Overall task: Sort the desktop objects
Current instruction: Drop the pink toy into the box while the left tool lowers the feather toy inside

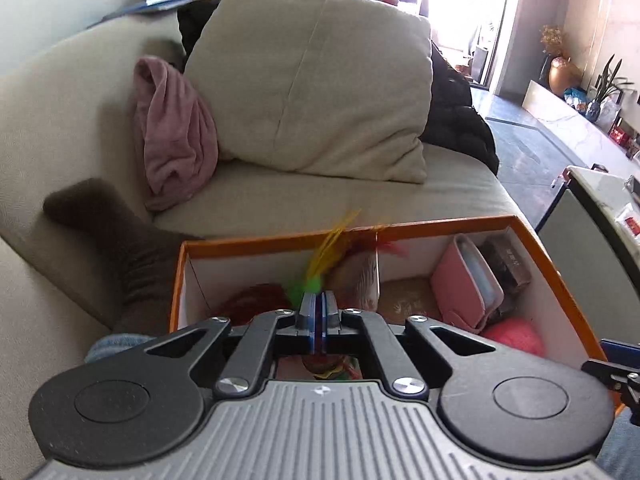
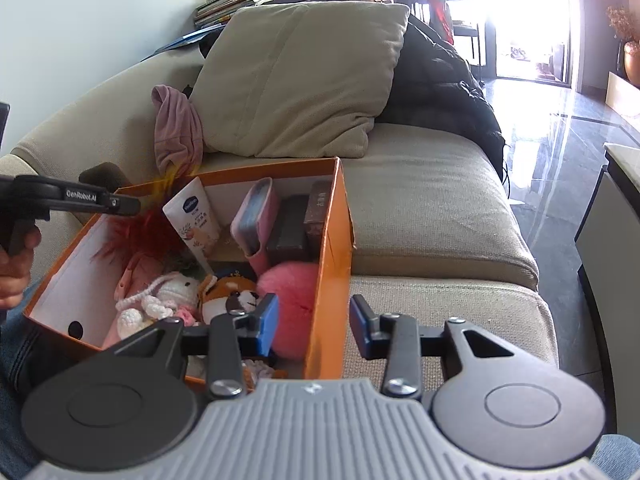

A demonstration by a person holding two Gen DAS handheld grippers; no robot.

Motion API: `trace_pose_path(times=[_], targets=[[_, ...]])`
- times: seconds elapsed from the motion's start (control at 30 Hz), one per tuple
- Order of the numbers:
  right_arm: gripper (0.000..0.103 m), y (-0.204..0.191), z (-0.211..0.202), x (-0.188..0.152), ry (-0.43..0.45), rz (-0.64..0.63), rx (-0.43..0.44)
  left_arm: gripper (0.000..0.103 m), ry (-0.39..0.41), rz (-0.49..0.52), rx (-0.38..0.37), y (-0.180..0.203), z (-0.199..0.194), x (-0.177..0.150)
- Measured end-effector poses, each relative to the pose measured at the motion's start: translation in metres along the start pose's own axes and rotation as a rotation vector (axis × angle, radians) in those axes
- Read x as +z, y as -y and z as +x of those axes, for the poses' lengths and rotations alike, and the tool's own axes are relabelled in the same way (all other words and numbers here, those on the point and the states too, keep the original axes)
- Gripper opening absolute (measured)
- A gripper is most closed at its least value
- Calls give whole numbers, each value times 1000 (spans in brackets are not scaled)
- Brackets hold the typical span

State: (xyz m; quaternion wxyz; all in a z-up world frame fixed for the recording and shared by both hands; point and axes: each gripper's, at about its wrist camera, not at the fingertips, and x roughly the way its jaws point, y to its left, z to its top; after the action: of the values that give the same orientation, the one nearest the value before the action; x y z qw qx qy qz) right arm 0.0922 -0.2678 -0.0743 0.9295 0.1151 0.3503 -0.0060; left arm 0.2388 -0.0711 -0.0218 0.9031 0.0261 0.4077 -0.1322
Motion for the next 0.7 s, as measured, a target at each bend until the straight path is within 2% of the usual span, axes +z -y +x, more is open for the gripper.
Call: trace_pose_path(times=[0.13, 0.3, 0.43, 0.53, 0.63, 0.7], targets=[[42, -5, -4, -1, 10, -6, 8, 4, 17, 10, -9, 5, -18, -6], [45, -17, -11, -2, 28, -42, 11, 17, 44, 58, -43, 23, -50, -18], [47, -27, -17, -3, 24, -70, -24, 18, 66, 89, -18, 33, -68, -31], [47, -32, -27, -4, 43, -77, -7, 18, 82, 72, 2, 32, -80, -40], [48, -43, -37, -4, 63, -99, 4, 23, 111, 33, 7, 30, -92, -48], [53, -50, -42, -5, 71, -110, 5, 26, 144, 7, 26, 31, -100, -56]])
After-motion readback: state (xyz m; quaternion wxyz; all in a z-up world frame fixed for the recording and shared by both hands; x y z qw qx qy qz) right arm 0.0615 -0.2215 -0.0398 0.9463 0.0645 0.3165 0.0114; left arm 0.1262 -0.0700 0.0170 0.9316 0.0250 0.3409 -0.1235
